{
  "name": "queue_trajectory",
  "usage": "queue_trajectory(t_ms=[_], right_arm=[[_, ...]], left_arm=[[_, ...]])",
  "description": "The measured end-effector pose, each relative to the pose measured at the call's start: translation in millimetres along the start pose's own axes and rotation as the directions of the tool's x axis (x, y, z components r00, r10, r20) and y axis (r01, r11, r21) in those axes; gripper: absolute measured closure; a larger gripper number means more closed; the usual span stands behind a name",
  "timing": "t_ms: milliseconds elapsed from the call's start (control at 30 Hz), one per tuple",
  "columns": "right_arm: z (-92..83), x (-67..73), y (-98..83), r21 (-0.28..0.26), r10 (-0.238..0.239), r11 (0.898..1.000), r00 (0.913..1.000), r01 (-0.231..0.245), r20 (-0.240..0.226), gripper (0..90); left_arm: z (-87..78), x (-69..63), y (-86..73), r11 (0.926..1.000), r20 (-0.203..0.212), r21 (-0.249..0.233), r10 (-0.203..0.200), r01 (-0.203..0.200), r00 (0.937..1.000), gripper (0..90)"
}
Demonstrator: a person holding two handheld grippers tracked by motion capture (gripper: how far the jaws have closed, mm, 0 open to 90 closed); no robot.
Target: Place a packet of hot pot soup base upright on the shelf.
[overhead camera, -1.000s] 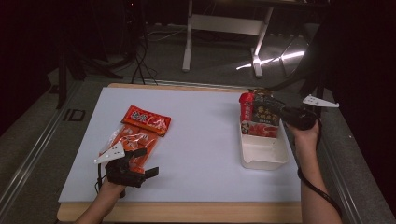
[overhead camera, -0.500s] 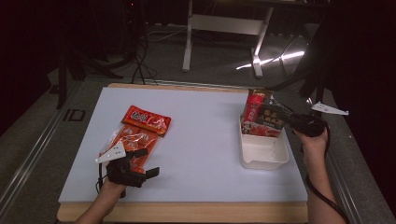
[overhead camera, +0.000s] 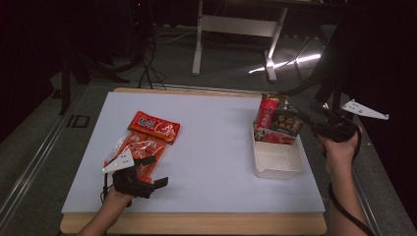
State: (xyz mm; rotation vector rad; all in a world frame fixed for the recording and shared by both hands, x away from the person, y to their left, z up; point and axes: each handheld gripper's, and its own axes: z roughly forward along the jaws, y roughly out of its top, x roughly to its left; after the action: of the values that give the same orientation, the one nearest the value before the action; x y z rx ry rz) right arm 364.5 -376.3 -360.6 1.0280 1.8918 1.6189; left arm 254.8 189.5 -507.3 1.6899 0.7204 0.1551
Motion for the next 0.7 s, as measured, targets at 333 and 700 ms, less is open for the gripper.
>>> queue_trajectory(t_ms=[333,700], right_arm=[[9.9,59.5,-4.5,0.003,-0.046,0.999,0.9904,0.047,-0.130,11.3],[24.3,95.4,-24.8,0.076,-0.071,0.993,0.9717,0.091,-0.225,15.4]], left_arm=[[-1.1,-9.4,5.9,0.9948,-0.041,0.096,0.038,-0.034,0.9984,2.6],[-10.1,-6.4,17.2,0.9916,-0.053,0.111,0.073,-0.067,0.9960,4.0]])
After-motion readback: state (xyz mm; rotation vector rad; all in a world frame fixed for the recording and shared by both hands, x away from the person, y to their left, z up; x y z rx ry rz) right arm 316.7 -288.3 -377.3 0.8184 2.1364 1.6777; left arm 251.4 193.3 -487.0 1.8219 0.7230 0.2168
